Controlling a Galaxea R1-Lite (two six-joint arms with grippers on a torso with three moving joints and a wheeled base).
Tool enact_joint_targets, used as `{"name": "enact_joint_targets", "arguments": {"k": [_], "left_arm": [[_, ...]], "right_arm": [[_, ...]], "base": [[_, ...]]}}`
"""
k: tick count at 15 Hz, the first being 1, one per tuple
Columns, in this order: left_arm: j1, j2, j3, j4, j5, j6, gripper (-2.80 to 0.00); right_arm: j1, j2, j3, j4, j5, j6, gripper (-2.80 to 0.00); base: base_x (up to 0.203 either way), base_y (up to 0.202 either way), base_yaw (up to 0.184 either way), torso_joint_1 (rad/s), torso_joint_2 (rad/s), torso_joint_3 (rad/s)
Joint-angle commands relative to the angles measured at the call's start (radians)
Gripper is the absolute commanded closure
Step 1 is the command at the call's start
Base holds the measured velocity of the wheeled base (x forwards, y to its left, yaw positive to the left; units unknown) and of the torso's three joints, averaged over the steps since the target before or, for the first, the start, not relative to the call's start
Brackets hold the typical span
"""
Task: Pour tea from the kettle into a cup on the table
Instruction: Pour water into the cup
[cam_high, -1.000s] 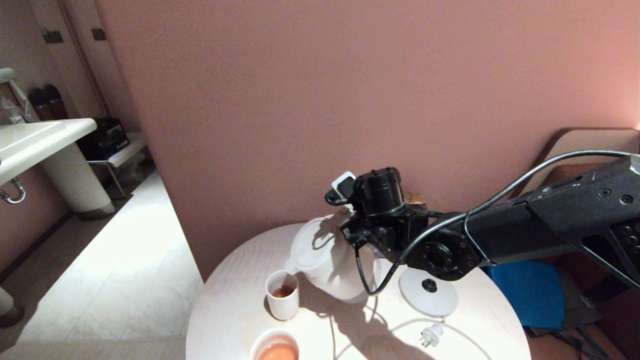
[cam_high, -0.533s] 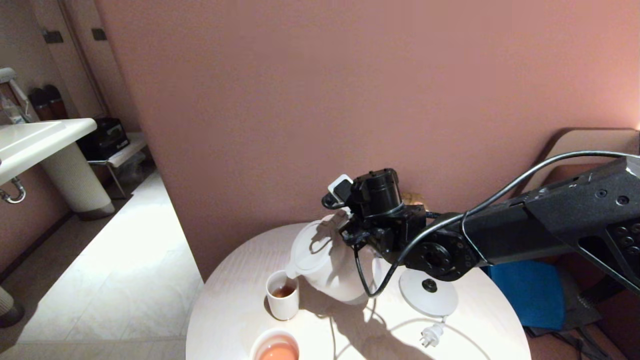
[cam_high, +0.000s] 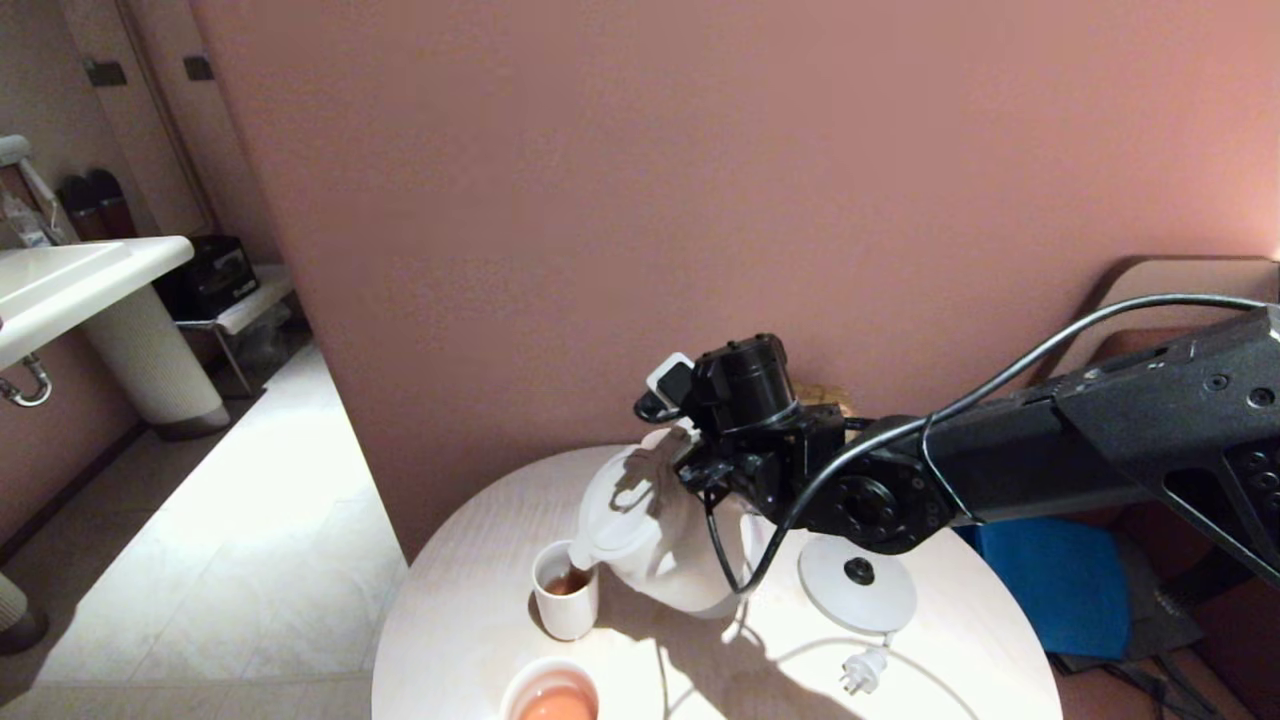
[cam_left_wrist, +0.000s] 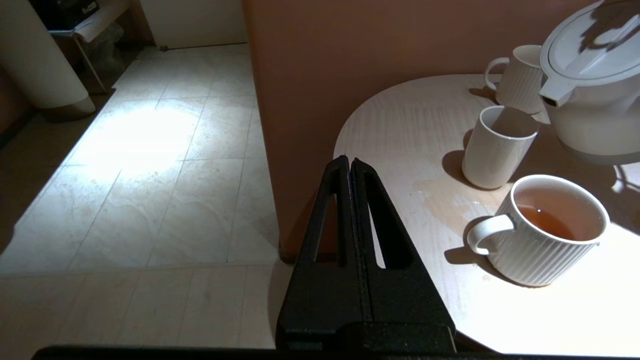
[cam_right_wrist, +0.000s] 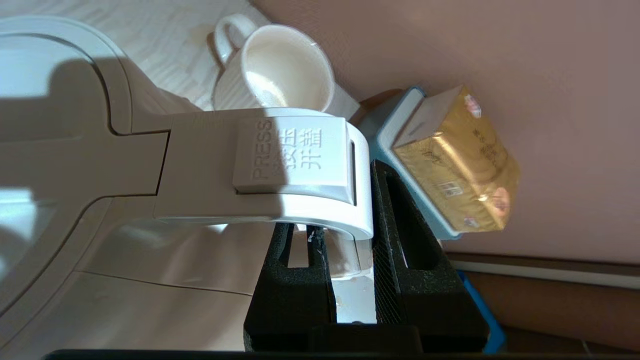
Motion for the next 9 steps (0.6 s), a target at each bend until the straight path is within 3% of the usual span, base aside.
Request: {"name": "enact_joint_targets", "arguments": {"k": [1, 9], "left_arm": [[0.0, 0.001, 0.0, 0.001, 0.0, 0.0, 0.0], [0.0, 0.001, 0.0, 0.0, 0.0, 0.0, 0.0]], "right_arm": [[0.004, -0.002, -0.015, 0.014, -0.003, -0.003, 0.0], [0.039, 0.009, -0.104, 0.14, -0.006, -0.035, 0.0]], "base": [[0.0, 0.0, 0.0, 0.0, 0.0, 0.0], [0.0, 0.0, 0.0, 0.0, 0.0, 0.0]]}}
